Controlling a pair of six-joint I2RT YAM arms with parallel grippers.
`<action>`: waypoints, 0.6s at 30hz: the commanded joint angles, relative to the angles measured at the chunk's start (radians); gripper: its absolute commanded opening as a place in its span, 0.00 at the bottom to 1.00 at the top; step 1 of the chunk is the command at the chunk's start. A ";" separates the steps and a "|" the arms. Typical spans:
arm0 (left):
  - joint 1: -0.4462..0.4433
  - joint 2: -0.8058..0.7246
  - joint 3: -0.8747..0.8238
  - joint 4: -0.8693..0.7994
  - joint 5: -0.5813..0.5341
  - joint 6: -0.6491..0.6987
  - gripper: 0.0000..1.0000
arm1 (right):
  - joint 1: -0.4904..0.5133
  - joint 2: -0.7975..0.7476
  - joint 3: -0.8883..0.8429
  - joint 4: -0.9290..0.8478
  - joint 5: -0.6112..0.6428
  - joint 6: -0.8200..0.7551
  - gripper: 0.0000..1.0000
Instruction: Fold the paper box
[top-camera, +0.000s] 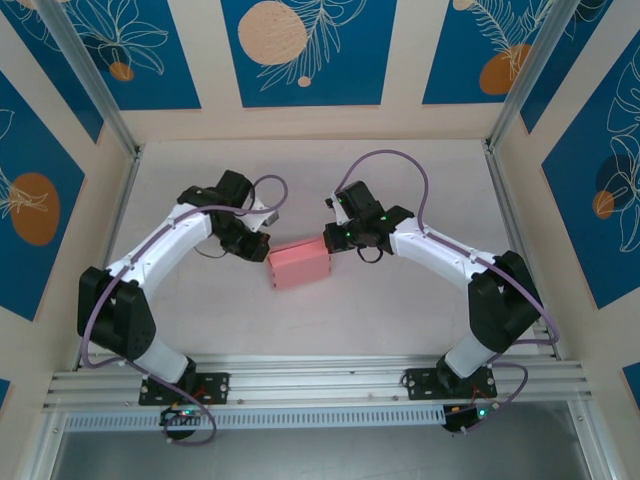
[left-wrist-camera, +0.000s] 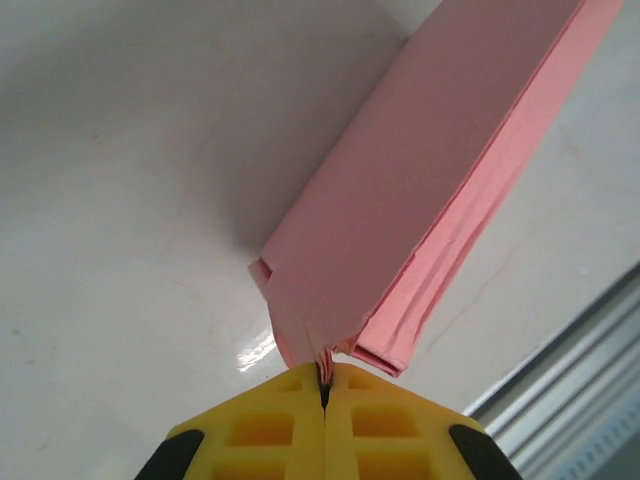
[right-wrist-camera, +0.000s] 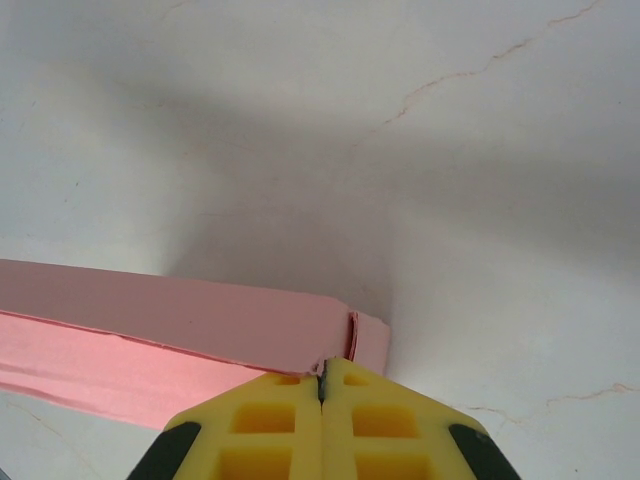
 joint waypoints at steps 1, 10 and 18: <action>0.048 -0.011 -0.025 0.051 0.195 -0.073 0.07 | 0.026 0.030 -0.006 -0.080 -0.003 -0.017 0.00; 0.068 -0.097 -0.141 0.099 0.076 -0.135 0.33 | 0.032 0.013 -0.018 -0.073 0.002 -0.013 0.00; 0.036 -0.176 -0.210 0.077 -0.071 -0.115 0.55 | 0.036 0.004 -0.016 -0.072 0.008 -0.012 0.00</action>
